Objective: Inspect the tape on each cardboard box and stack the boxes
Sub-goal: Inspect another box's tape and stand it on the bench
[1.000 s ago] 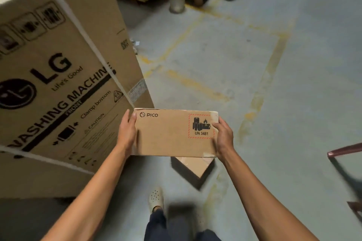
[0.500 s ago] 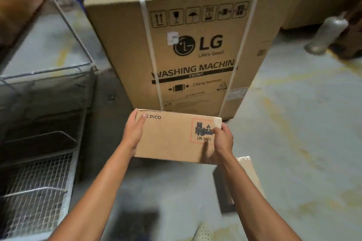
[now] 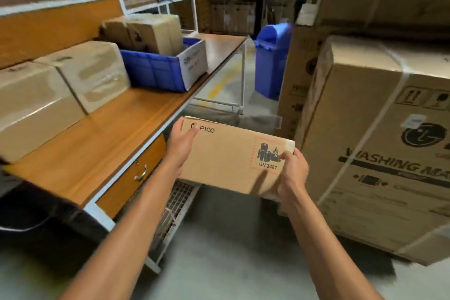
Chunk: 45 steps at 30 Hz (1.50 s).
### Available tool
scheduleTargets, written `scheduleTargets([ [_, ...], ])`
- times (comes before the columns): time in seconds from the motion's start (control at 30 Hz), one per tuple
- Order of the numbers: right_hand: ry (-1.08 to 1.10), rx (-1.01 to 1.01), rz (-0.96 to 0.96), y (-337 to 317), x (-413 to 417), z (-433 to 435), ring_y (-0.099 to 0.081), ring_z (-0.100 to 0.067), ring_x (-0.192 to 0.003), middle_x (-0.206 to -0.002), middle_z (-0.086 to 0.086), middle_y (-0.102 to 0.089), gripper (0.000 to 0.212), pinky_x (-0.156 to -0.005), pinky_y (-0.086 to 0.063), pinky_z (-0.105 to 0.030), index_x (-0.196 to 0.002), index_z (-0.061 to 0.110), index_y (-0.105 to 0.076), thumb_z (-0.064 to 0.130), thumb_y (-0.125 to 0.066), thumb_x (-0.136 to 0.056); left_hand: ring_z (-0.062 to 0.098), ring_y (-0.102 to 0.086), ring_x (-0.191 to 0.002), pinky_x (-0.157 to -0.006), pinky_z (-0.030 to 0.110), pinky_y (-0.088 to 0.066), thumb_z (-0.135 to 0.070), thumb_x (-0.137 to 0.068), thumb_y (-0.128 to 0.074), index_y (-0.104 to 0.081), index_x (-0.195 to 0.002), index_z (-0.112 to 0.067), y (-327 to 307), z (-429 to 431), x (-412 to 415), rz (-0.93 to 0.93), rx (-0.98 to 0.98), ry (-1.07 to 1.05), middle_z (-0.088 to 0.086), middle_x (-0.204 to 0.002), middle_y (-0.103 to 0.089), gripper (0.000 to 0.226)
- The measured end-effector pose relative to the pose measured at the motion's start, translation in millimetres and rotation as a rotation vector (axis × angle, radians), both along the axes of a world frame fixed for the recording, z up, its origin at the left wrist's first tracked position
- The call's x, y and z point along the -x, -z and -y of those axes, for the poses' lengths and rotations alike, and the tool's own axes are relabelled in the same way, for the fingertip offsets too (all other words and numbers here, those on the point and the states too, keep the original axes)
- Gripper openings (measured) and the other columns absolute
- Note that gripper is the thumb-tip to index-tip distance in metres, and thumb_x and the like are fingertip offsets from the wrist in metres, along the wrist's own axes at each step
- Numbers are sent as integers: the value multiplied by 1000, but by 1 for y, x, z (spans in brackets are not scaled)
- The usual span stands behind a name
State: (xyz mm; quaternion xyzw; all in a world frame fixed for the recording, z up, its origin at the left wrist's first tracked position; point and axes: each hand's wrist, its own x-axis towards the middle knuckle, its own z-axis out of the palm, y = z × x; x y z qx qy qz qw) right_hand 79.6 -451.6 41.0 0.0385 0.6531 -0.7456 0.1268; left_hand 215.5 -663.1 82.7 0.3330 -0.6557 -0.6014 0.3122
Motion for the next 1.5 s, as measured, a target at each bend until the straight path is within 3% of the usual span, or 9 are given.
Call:
scheduleTargets([
  [0.2, -395, 34, -133, -41, -47, 111, -70, -27, -98, -104, -7, -74, 21, -81, -56, -43, -110, 10, -64, 7, -54, -91, -3, -56, -85, -63, 14, -45, -22, -99, -60, -42, -135, -21, -38, 92, -85, -99, 23, -276, -15, -101, -53, 40],
  [0.37, -551, 42, -297, -71, -57, 178, -67, -25, -111, -121, -4, -70, 65, -93, -55, -47, -132, 24, -59, 25, -67, -67, 3, -60, -96, -65, 13, -49, -26, -101, -55, -37, -143, -17, -39, 134, -131, -226, -9, -392, -6, -116, -58, 46],
  [0.47, -594, 55, -348, -96, -54, 208, -67, -21, -107, -119, -4, -69, 60, -90, -53, -42, -136, 21, -57, 21, -61, -76, 17, -57, -120, -81, 22, -51, -31, -100, -56, -33, -150, -17, -32, 147, -144, -309, -36, -448, 7, -144, -50, 56],
  [0.63, -588, 162, -365, -109, -46, 250, -69, -4, -90, -110, 1, -70, 60, -76, -53, -26, -133, 16, -54, 19, -57, -74, -15, -46, -111, -75, 3, -46, -28, -101, -54, -29, -155, -25, -38, 171, -141, -346, 66, -485, -13, -142, -36, 60],
  [0.93, -764, 114, -192, -75, -36, 338, -63, -27, -113, -119, -3, -69, 59, -92, -51, -44, -126, 22, -60, 16, -59, -68, 19, -34, -144, -113, 38, -34, -33, -102, -52, -38, -150, -26, -18, 255, -142, -235, 100, -659, 1, -158, -36, 50],
  [1.07, -831, 21, -163, -50, -27, 360, -60, -26, -115, -121, -4, -65, 46, -105, -46, -54, -118, 23, -59, 25, -59, -72, 28, -53, -120, -94, 44, -49, -35, -103, -49, -41, -130, -25, 6, 269, -141, -186, 57, -719, 6, -129, -53, 30],
  [1.17, -930, -42, -156, -32, -30, 375, -59, -22, -118, -132, -3, -59, 63, -108, -44, -55, -140, 23, -47, 30, -63, -80, 31, -56, -111, -85, 42, -50, -31, -105, -45, -42, -119, -22, 24, 272, -145, -89, 23, -778, 13, -122, -56, 17],
  [1.33, -968, -199, -306, -8, -37, 401, -56, -23, -123, -143, 1, -47, 82, -103, -48, -56, -140, 42, -40, 67, -66, -67, 27, -57, -104, -72, 28, -47, -25, -103, -51, -54, -111, -18, 37, 283, -153, 51, 57, -843, 8, -115, -59, 11],
  [1.5, -948, -457, -529, -19, -45, 426, -59, -19, -105, -125, -1, -50, 61, -89, -57, -46, -126, 33, -42, 61, -63, -76, 21, -56, -100, -67, 23, -39, -16, -95, -59, -61, -97, -14, 28, 314, -166, 311, 169, -976, 3, -112, -59, 3],
])
